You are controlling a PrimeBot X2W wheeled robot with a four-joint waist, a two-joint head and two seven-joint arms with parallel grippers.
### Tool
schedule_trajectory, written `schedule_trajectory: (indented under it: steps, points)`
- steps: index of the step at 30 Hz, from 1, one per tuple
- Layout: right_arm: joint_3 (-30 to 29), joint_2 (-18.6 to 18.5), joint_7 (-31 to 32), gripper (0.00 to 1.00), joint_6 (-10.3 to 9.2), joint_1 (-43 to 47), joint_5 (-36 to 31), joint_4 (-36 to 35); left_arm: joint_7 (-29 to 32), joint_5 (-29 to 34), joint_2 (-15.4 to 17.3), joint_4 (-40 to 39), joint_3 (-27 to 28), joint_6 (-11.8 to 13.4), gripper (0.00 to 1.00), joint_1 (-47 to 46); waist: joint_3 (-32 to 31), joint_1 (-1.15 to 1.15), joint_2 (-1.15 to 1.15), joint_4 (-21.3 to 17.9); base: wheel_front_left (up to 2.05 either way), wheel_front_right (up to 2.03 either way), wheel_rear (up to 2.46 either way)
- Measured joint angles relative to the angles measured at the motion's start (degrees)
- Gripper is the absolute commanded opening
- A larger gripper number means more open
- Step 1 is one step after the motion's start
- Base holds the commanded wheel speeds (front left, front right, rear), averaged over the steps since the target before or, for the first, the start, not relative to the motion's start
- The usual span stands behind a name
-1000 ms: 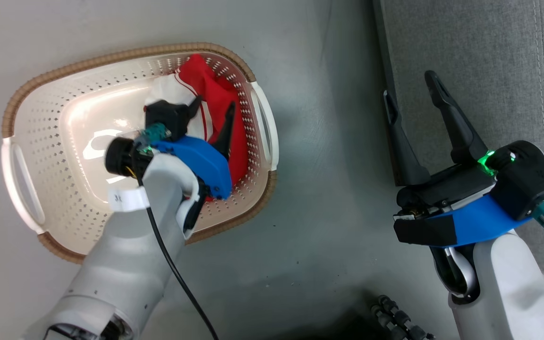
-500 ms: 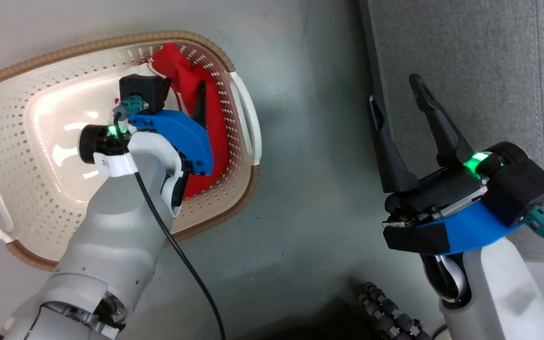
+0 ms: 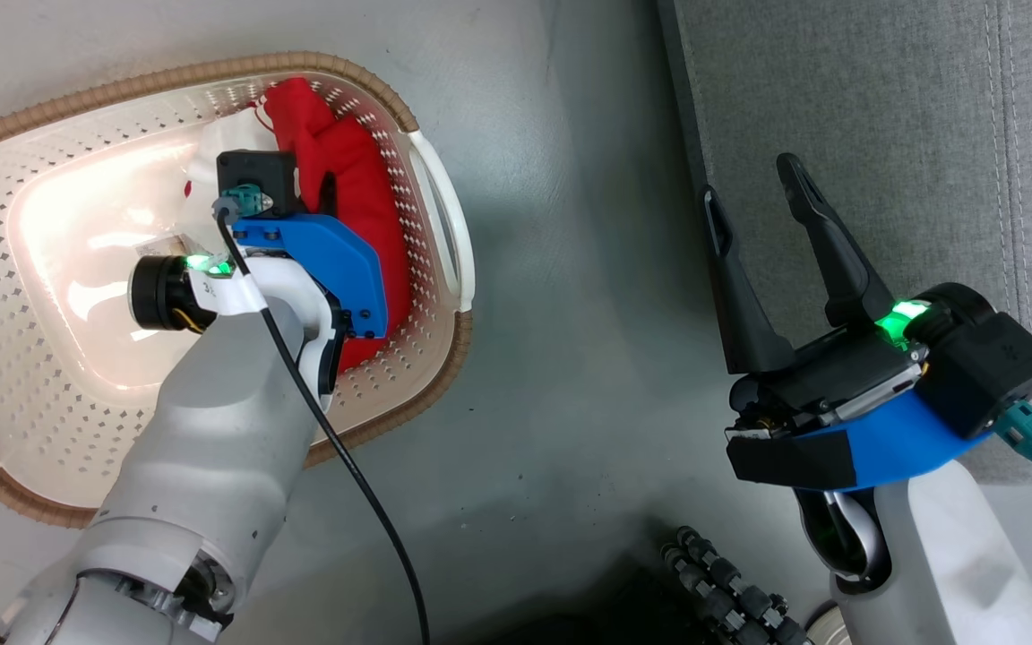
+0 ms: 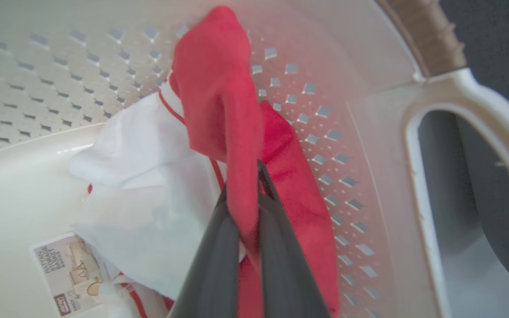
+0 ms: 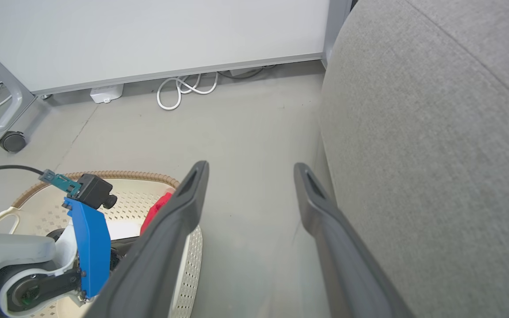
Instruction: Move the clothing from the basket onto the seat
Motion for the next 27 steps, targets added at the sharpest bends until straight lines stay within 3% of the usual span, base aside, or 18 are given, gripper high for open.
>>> schedule_trajectory:
  steps: [15, 27]
  points:
    - [-0.08, 0.0, 0.02, 1.0, 0.0, -1.03, -0.64, 1.13, -0.63, -0.94, 0.0, 0.47, -0.66, -0.64, 0.0, 0.08, -1.44, 0.0, 0.0, 0.94, 0.0, 0.0, 0.0]
    - [-2.21, 0.01, 0.27, 1.0, 0.0, -0.83, -2.4, 4.8, -1.05, -2.27, 0.03, -3.34, -4.97, -2.46, 0.0, 4.81, -9.03, 0.0, 0.0, 3.28, 0.0, 0.0, 0.0]
